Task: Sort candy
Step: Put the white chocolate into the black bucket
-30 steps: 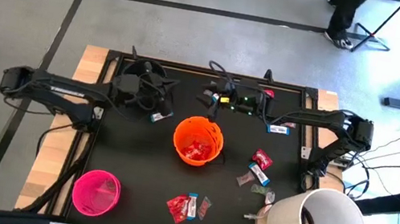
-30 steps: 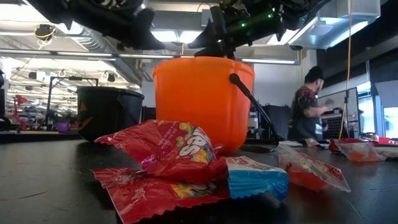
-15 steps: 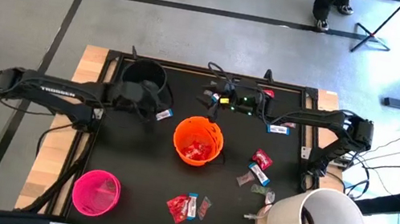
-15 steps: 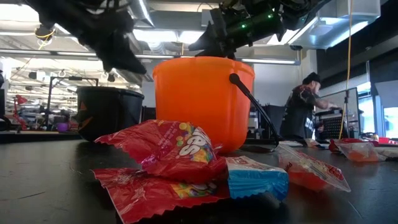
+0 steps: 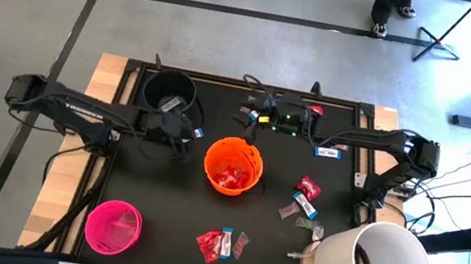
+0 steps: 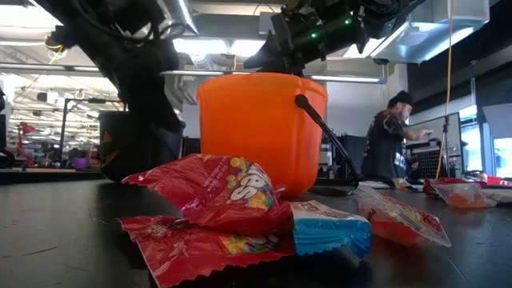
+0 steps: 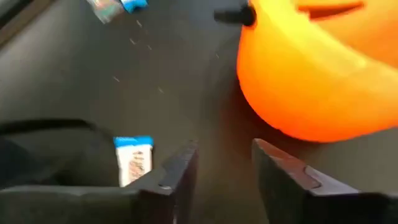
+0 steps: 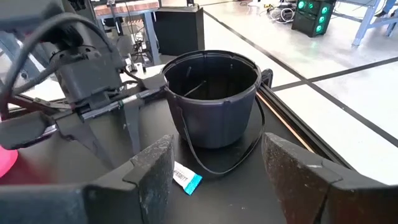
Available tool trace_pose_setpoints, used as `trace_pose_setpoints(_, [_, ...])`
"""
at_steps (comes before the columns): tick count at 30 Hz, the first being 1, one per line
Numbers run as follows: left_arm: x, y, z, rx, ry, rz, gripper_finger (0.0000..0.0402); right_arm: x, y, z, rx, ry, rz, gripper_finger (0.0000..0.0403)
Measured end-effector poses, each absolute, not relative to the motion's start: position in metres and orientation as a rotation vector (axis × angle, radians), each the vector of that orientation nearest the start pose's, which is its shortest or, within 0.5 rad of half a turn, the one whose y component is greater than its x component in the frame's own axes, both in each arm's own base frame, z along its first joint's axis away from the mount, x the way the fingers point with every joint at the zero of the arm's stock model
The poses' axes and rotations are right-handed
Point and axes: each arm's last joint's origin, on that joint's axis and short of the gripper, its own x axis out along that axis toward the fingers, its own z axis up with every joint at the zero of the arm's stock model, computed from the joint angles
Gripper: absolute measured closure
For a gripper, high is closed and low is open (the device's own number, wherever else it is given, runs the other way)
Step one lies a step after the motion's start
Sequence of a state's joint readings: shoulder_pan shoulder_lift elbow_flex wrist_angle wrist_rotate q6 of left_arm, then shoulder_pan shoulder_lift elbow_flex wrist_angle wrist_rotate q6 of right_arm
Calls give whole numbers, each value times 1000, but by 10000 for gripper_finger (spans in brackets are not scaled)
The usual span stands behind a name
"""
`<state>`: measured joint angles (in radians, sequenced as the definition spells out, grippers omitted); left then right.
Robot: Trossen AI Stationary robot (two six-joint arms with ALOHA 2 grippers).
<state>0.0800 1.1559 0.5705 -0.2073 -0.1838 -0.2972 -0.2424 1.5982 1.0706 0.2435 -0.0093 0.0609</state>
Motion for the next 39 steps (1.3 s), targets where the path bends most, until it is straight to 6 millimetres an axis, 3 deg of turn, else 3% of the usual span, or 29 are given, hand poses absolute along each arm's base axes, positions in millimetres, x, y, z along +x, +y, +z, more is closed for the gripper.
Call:
trace_pose_setpoints(15, [226, 24, 146, -192, 960, 585, 242, 351, -86, 267, 47, 298, -232, 164])
trace_pose_setpoints(22, [232, 28, 153, -159, 959, 677, 243, 351, -86, 267, 47, 298, -231, 164])
trace_pose_setpoints(39, [230, 29, 151, -319, 992, 645, 243, 351, -85, 265, 53, 319, -214, 164])
